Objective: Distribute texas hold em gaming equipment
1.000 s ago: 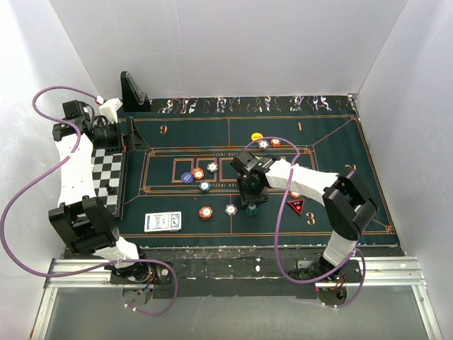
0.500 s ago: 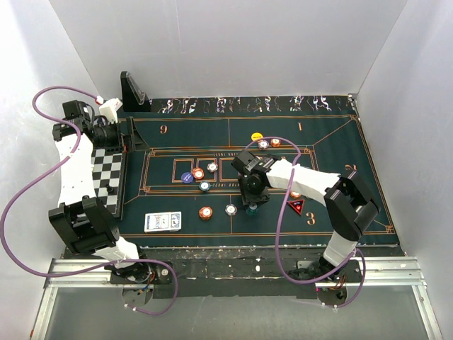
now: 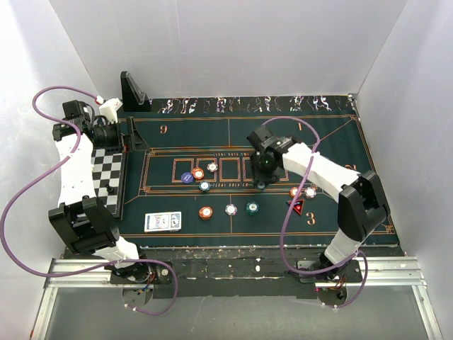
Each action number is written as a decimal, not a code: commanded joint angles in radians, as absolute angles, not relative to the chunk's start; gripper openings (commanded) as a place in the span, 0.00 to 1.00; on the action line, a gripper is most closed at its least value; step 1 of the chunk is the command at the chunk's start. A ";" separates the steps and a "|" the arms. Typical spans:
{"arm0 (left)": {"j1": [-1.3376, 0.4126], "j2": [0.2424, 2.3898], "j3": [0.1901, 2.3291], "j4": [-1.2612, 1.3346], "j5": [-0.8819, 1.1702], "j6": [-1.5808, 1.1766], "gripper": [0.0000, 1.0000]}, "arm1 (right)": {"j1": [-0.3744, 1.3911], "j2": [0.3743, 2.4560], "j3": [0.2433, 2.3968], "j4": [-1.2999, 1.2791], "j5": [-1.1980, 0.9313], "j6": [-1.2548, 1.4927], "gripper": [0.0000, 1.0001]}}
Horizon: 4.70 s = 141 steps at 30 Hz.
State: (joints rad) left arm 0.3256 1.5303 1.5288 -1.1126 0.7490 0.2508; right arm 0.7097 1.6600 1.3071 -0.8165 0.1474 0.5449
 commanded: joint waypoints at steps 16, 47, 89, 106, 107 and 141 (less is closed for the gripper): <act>0.331 1.537 1.558 -1.104 0.756 0.267 0.98 | 0.393 2.065 1.787 -0.819 0.209 0.495 0.19; 0.330 1.563 1.560 -1.103 0.759 0.270 0.98 | 0.308 2.171 1.893 -0.816 0.189 0.500 0.80; 0.331 1.480 1.537 -1.126 0.775 0.278 0.98 | 0.897 1.732 1.154 -0.663 0.175 0.574 0.92; 0.330 1.486 1.549 -1.131 0.778 0.276 0.98 | 0.896 1.746 1.108 -0.640 0.183 0.611 0.73; 0.331 1.486 1.549 -1.131 0.778 0.275 0.98 | 0.897 1.743 1.108 -0.640 0.183 0.609 0.72; 0.331 1.480 1.526 -1.120 0.779 0.273 0.98 | 0.855 1.606 1.192 -0.752 0.221 0.580 0.41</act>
